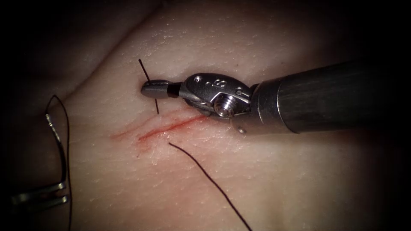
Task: Wound Closure
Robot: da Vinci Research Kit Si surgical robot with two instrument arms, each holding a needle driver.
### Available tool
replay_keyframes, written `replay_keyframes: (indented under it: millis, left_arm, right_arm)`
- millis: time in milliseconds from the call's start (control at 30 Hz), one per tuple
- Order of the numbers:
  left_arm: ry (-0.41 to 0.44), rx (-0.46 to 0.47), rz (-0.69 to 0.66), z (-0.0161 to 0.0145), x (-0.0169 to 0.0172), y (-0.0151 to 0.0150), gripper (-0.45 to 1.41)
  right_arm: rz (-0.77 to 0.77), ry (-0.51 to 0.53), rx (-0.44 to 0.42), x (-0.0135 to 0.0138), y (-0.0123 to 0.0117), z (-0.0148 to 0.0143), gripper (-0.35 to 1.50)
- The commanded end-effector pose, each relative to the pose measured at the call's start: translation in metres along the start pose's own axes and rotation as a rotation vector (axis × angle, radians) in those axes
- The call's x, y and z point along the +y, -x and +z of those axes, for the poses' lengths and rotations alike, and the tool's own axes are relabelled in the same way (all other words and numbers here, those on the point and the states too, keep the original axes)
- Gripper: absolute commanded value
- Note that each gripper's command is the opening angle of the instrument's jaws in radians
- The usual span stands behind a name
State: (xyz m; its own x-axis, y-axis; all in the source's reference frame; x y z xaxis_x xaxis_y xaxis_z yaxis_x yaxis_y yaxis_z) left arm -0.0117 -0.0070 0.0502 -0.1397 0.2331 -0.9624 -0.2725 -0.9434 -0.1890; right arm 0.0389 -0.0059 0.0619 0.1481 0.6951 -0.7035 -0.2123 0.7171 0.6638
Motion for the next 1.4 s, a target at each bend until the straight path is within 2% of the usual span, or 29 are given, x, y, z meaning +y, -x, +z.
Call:
replay_keyframes:
  millis: [33, 67, 100, 167, 233, 300, 633, 900, 933, 1067, 1233, 1400]
  left_arm:
    - [0.003, 0.001, -0.011, 0.0003, 0.0007, 0.0007, -0.45]
    - [0.006, 0.002, -0.01, 0.0001, 0.0005, 0.0009, -0.45]
    - [0.008, 0.003, -0.01, 0.0, 0.0004, 0.0011, -0.45]
    - [0.006, 0.0, -0.008, -0.0004, -0.0001, 0.0017, -0.45]
    - [0.004, -0.004, -0.011, -0.0009, -0.0005, 0.0025, -0.45]
    - [-0.005, -0.011, -0.017, -0.0013, -0.0009, 0.0036, -0.45]
    - [-0.026, -0.021, -0.058, -0.002, -0.003, 0.0108, -0.45]
    - [-0.06, -0.041, -0.145, -0.0013, -0.0057, 0.0142, -0.45]
    - [-0.075, -0.047, -0.179, -0.0011, -0.0059, 0.0144, -0.2]
    - [-0.104, -0.063, -0.246, -0.0011, -0.0055, 0.0146, 0.24]
    - [-0.122, -0.094, -0.268, -0.0009, -0.0044, 0.0133, 0.78]
    - [-0.134, -0.106, -0.282, -0.0004, -0.004, 0.0114, 0.96]
  right_arm:
    - [0.0, -0.002, 0.003, 0.0001, 0.0006, 0.0007, -0.35]
    - [-0.012, 0.0, 0.012, 0.0001, 0.0005, 0.0007, -0.35]
    - [-0.012, 0.003, 0.023, 0.0002, 0.0005, 0.0008, -0.1]
    - [-0.011, 0.008, 0.046, 0.0003, 0.0003, 0.0007, 0.68]
    - [-0.012, 0.009, 0.058, 0.0003, 0.0003, 0.0006, 0.94]
    - [-0.018, 0.009, 0.063, 0.0002, 0.0004, 0.0004, 1.08]
    - [-0.034, -0.001, 0.08, 0.0, 0.0007, -0.0009, 1.08]
    - [-0.033, -0.029, 0.082, -0.0005, 0.0008, -0.0034, 1.23]
    - [-0.032, -0.032, 0.085, -0.0005, 0.0007, -0.004, 1.23]
    - [-0.03, -0.028, 0.101, -0.0004, 0.0002, -0.0065, 1.23]
    - [-0.031, -0.031, 0.126, -0.0002, -0.0005, -0.0093, 1.23]
    - [-0.028, -0.035, 0.133, -0.0005, -0.0006, -0.0101, 1.21]
